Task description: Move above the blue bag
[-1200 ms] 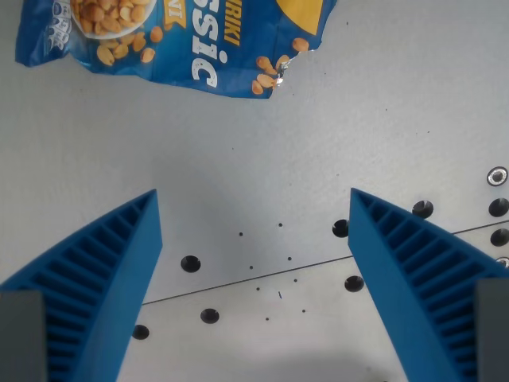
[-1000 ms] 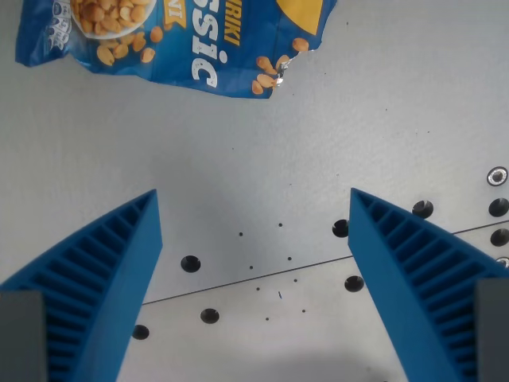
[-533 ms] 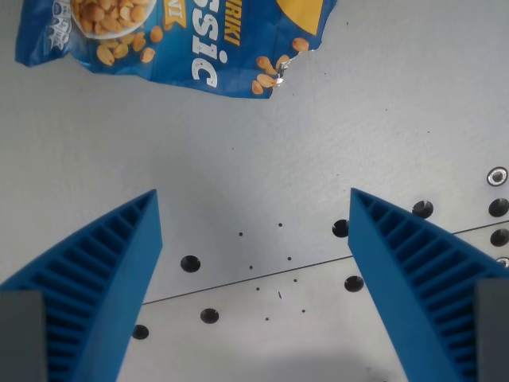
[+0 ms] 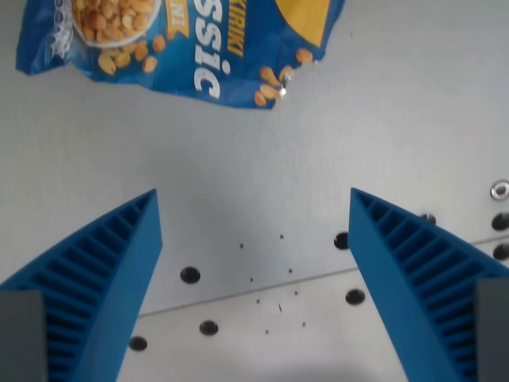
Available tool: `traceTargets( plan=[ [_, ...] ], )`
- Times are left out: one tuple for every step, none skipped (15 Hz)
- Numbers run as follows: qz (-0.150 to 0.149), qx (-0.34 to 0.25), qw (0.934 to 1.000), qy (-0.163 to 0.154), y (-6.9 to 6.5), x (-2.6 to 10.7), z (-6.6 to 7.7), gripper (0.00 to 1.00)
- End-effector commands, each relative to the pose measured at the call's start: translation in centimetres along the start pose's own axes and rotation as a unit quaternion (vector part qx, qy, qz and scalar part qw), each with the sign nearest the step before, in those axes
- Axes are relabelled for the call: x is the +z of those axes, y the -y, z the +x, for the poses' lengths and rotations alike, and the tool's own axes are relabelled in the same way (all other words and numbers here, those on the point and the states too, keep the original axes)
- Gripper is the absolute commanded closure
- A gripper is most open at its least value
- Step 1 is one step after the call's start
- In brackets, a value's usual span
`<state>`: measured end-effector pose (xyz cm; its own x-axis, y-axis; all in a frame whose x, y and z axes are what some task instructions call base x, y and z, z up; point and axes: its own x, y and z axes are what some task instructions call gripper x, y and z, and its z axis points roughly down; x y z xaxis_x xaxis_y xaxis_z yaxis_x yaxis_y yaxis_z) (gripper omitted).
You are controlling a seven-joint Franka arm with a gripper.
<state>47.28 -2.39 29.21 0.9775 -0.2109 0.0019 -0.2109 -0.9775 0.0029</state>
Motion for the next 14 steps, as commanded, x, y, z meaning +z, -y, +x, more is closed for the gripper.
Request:
traceTargets(
  plan=[
    [-0.002,-0.032,0.9995,0.002,0.4,0.4,1.2,0.00],
    [-0.002,-0.036,0.9994,0.004,0.5,0.6,1.4,0.00],
    [-0.002,-0.040,0.9992,0.004,0.6,0.8,1.7,0.00],
    [-0.002,-0.045,0.9990,0.004,0.7,1.0,2.0,0.00],
    [-0.002,-0.049,0.9988,0.005,0.8,1.2,2.3,0.00],
    [-0.002,-0.053,0.9986,0.005,0.9,1.4,2.7,0.00],
    [-0.002,-0.056,0.9984,0.004,0.9,1.7,3.0,0.00],
    [-0.002,-0.060,0.9982,0.004,1.0,2.0,3.3,0.00],
    [-0.002,-0.065,0.9979,0.002,1.1,2.3,3.7,0.00],
    [-0.002,-0.068,0.9977,0.001,1.2,2.6,4.0,0.00],
    [-0.002,-0.072,0.9974,0.001,1.3,2.9,4.3,0.00],
    [-0.002,-0.077,0.9971,0.000,1.4,3.2,4.7,0.00],
    [-0.002,-0.081,0.9968,-0.001,1.5,3.5,5.0,0.00],
    [-0.002,-0.083,0.9965,-0.001,1.6,3.8,5.4,0.00]
  ],
)
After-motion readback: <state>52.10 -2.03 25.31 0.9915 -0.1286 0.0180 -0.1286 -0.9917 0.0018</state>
